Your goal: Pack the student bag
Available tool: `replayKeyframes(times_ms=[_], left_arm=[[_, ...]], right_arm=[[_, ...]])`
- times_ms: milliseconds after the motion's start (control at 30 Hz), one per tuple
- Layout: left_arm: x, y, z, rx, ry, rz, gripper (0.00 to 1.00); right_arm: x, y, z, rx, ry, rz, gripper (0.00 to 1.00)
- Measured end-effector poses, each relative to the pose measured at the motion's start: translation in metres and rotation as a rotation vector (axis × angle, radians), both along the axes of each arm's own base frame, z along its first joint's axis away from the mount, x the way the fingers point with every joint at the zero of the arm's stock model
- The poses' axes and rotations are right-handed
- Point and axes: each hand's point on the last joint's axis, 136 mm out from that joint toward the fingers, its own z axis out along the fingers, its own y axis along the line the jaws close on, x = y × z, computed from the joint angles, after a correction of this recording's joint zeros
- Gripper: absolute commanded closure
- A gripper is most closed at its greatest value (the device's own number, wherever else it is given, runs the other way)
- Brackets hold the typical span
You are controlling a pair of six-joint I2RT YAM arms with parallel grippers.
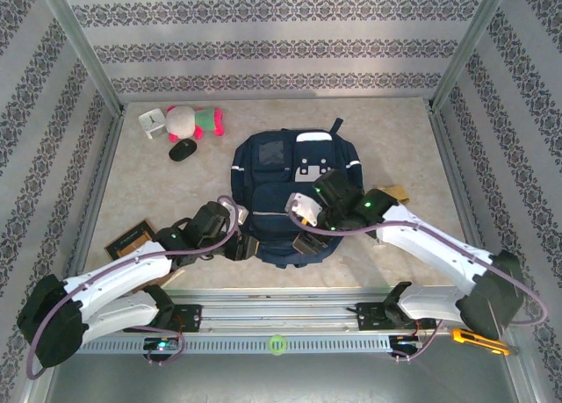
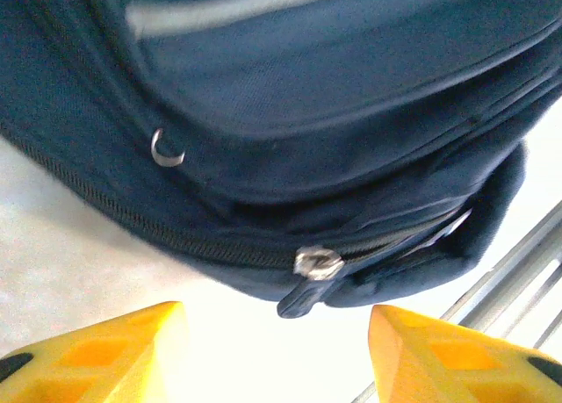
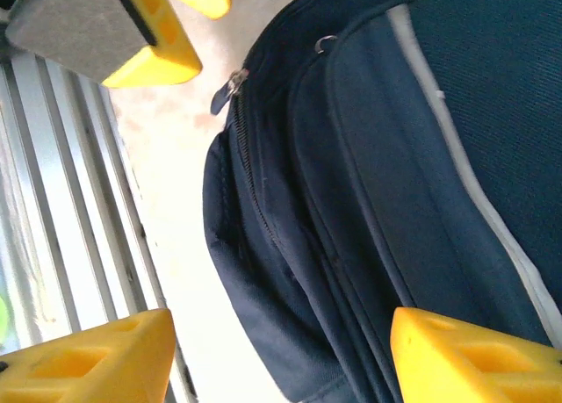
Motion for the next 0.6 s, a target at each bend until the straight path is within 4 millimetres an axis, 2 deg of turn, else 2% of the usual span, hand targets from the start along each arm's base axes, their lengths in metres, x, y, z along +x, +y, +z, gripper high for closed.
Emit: replayKeyframes(times_ms=[100, 167, 433, 567, 600], left_arm=[[-0.010, 0.003, -0.024, 0.015, 0.056, -0.007, 0.43], [-0.013, 0.004, -0.032, 0.021, 0.074, -0.013, 0.43], [-0.008, -0.014, -0.037, -0.014, 0.058, -0.054, 0.43], [-0.006, -0.022, -0.041, -0.020, 0.054, -0.069, 0.47], [-0.006, -0.022, -0.041, -0.023, 0.052, -0.069, 0.51]], right_arm=[[0.005, 0.005, -0.008, -0.012, -0.036, 0.060, 0.35], [0.008, 0.009, -0.009, -0.007, -0.061, 0.083, 0.35], [0.014, 0.023, -0.012, 0.012, -0.120, 0.155, 0.34], [0.006, 0.029, -0.024, -0.009, -0.125, 0.217, 0.34], [0.006, 0.029, -0.026, -0.012, -0.122, 0.218, 0.34]])
